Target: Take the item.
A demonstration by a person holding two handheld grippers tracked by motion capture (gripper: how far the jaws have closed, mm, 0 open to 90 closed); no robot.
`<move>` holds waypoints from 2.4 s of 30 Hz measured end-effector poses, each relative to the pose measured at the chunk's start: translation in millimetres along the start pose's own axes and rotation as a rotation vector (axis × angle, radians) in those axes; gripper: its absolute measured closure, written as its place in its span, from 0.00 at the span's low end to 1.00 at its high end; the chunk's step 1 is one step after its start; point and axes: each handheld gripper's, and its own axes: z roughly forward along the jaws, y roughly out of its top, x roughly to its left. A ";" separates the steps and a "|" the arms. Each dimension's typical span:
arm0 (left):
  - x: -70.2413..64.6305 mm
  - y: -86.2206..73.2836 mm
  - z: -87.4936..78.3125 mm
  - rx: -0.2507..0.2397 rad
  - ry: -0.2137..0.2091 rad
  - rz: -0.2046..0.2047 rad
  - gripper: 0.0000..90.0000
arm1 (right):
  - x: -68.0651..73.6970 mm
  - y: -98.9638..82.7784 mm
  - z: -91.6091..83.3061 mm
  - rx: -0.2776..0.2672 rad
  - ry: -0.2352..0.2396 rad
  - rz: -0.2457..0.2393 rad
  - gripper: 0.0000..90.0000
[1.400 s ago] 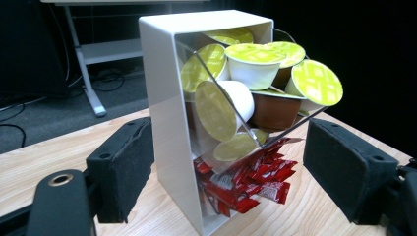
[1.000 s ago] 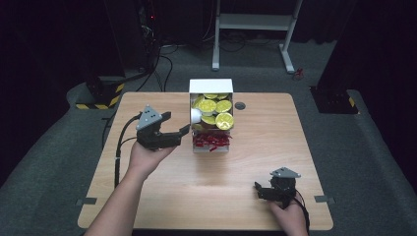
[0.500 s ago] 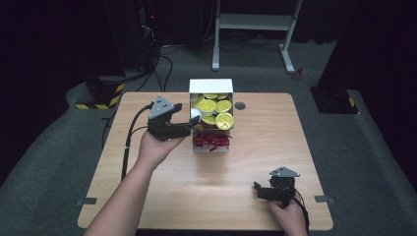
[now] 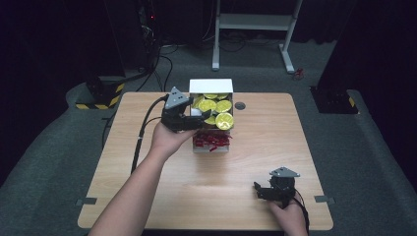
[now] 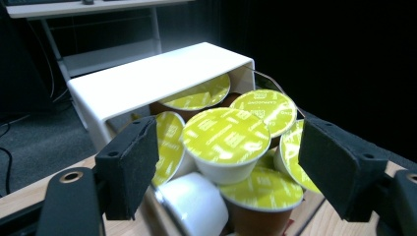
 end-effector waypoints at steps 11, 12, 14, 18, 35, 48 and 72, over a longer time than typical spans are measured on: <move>1.7 3.1 21.9 0.031 0.015 -0.011 0.28 | 0.4 -0.3 -0.4 0.001 0.001 0.002 0.09; 2.6 2.9 23.2 0.035 0.015 -0.014 0.29 | 0.4 -0.3 -0.4 0.001 0.001 0.002 0.09; 4.9 2.4 25.1 0.041 0.016 -0.022 0.29 | 0.4 -0.3 -0.4 0.001 0.001 0.002 0.09; 4.0 1.8 28.3 0.047 0.017 -0.017 0.30 | 0.4 -0.4 -0.5 0.002 0.001 0.002 0.09; -6.6 -0.8 26.2 0.048 0.056 0.024 0.42 | 0.4 -0.6 -0.6 0.001 0.002 -0.001 0.09; -10.5 -1.7 21.0 0.028 0.045 0.024 0.42 | 0.4 -0.6 -0.6 0.001 0.002 -0.001 0.09; -6.9 -0.2 3.9 -0.014 0.032 -0.008 0.43 | 0.2 -0.7 -0.6 0.000 0.003 -0.007 0.09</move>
